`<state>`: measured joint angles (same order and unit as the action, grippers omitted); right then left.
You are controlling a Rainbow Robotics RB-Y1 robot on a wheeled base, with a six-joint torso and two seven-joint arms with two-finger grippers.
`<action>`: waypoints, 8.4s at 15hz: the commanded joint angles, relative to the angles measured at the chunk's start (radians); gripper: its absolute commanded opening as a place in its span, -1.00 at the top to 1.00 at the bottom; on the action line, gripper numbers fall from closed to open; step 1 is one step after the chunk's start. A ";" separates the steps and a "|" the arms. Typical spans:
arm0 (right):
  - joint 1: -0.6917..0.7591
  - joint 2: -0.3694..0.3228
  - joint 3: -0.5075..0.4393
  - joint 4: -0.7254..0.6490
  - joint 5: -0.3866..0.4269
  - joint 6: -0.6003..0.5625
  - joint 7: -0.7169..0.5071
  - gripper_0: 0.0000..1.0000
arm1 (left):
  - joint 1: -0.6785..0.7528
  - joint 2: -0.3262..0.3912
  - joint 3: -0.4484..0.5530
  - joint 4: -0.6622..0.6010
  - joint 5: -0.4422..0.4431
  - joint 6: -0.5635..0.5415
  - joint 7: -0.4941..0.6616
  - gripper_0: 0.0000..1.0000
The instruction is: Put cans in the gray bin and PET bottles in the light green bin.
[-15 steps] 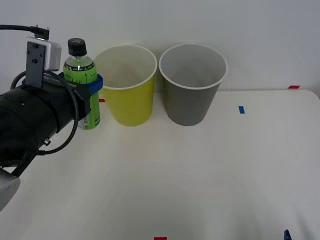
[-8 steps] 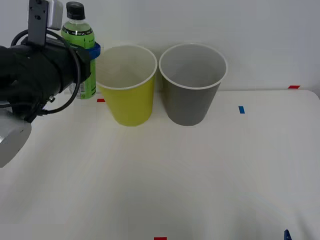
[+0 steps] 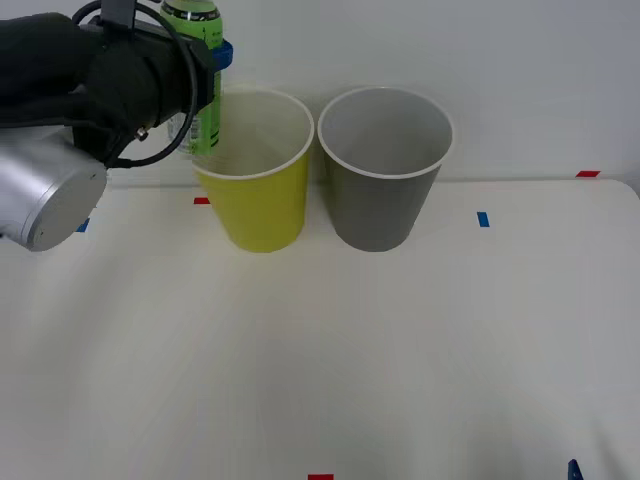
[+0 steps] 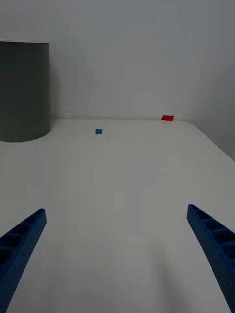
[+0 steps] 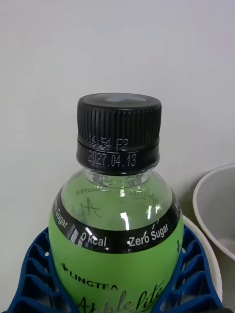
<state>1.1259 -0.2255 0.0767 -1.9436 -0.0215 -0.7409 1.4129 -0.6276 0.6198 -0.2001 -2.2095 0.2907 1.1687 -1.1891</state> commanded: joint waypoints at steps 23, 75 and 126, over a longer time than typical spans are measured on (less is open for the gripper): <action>0.000 0.000 0.000 0.000 0.000 0.000 0.000 -1.00 | -0.147 -0.097 -0.061 0.309 -0.004 -0.219 -0.009 1.00; 0.000 0.000 0.000 0.000 0.000 0.000 0.000 -1.00 | 1.418 -0.176 0.001 0.025 -0.082 -1.471 -0.282 -1.00; 0.000 0.000 0.000 0.000 0.000 0.000 0.000 -1.00 | 1.807 -0.351 0.053 0.249 -0.447 -1.890 -0.251 -1.00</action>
<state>1.1259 -0.2255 0.0767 -1.9435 -0.0215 -0.7409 1.4127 1.1798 0.2684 -0.1472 -1.9603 -0.1566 -0.7212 -1.4405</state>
